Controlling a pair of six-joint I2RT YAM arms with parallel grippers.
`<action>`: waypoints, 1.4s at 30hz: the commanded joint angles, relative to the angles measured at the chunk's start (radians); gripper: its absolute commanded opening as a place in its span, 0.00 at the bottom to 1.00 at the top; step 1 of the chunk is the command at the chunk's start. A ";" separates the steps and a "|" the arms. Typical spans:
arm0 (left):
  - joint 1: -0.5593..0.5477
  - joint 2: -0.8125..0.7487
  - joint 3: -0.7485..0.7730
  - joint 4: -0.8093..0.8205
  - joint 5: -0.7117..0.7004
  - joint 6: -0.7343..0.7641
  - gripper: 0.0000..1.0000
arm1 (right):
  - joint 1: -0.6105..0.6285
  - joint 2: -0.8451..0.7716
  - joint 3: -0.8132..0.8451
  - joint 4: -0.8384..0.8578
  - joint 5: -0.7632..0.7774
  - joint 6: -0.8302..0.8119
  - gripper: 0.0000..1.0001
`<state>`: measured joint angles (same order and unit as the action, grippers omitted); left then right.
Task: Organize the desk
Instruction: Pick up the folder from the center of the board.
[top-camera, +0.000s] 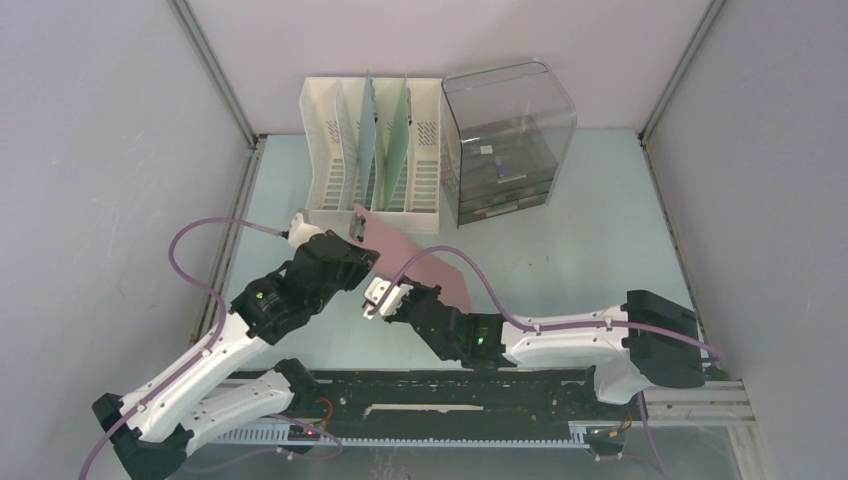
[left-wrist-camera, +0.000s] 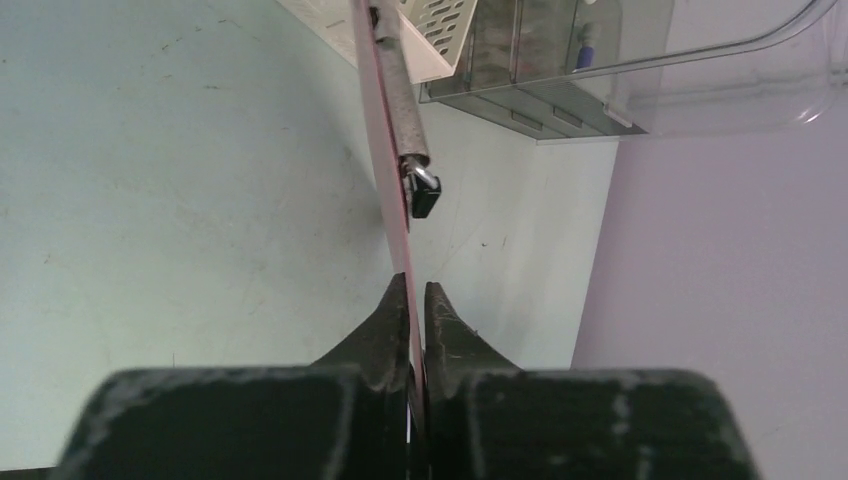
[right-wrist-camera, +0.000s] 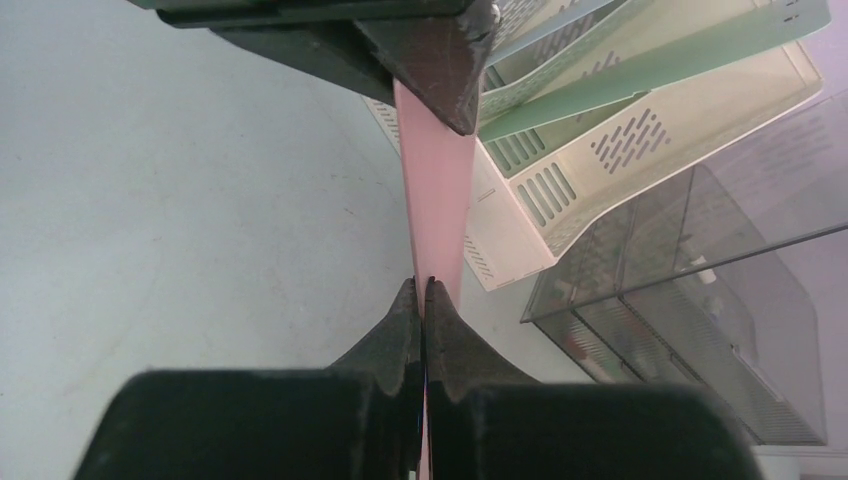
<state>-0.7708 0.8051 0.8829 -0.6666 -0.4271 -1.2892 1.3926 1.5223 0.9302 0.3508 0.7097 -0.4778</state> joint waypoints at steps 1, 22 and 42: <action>-0.005 -0.011 0.013 0.041 -0.040 0.017 0.01 | 0.016 -0.020 -0.002 0.112 0.042 -0.016 0.00; -0.005 -0.147 0.060 0.056 -0.106 0.345 0.00 | 0.107 -0.186 0.099 -0.268 -0.168 0.037 0.99; 0.007 -0.025 0.428 -0.109 -0.222 1.090 0.00 | -0.527 -0.376 0.324 -0.986 -1.170 -0.015 1.00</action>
<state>-0.7738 0.7395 1.2289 -0.7906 -0.5842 -0.3851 0.9432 1.1664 1.2720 -0.6075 -0.3161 -0.4686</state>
